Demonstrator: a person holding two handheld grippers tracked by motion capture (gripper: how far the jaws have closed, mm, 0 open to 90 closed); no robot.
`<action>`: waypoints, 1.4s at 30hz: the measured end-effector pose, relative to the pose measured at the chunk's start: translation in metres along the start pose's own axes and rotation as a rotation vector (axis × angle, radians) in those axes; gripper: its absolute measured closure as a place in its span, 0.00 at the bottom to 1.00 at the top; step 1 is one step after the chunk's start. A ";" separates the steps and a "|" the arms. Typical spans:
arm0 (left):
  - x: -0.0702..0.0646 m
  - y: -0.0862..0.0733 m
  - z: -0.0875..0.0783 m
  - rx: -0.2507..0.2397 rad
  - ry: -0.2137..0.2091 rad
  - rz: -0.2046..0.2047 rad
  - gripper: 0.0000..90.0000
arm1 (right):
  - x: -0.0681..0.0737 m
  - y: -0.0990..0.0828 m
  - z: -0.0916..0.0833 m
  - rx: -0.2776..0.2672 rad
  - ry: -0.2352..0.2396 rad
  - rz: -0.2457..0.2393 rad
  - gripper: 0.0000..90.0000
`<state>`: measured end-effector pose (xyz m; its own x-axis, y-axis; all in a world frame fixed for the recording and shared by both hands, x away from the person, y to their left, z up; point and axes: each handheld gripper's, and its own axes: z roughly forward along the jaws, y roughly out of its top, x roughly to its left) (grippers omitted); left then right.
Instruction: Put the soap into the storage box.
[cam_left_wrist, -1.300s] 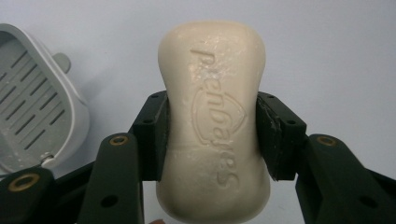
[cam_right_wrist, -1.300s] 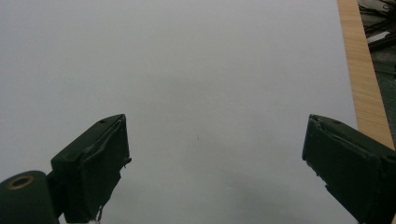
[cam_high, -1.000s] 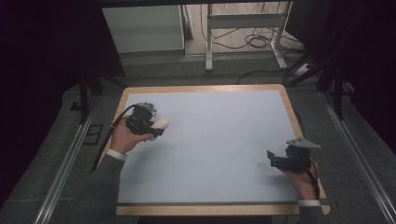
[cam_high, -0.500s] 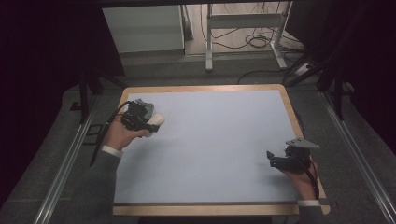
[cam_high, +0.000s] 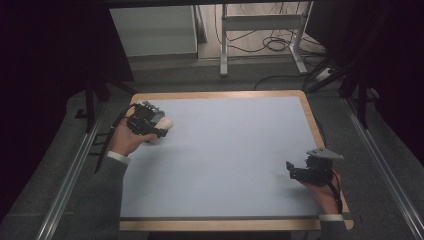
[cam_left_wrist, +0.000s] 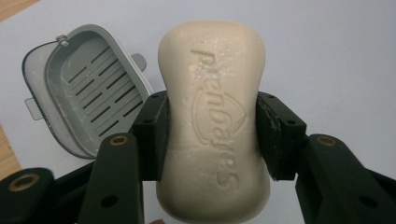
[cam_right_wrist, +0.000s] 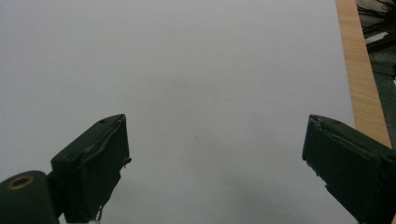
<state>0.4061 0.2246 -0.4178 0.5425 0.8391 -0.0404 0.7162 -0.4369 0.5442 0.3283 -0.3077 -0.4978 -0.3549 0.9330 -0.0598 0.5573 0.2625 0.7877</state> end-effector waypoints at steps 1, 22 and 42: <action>0.001 0.001 0.000 -0.002 0.002 -0.004 0.55 | 0.000 0.000 0.000 0.000 0.000 0.000 0.08; 0.032 0.013 0.021 0.047 0.038 -0.082 0.55 | -0.001 0.000 0.000 -0.003 0.003 0.000 0.08; 0.058 0.017 0.045 0.054 0.062 -0.171 0.55 | -0.003 -0.001 0.000 0.002 -0.002 0.004 0.08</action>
<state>0.4696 0.2516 -0.4485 0.3838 0.9203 -0.0761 0.8194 -0.3014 0.4876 0.3285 -0.3110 -0.4985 -0.3515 0.9344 -0.0578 0.5604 0.2595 0.7865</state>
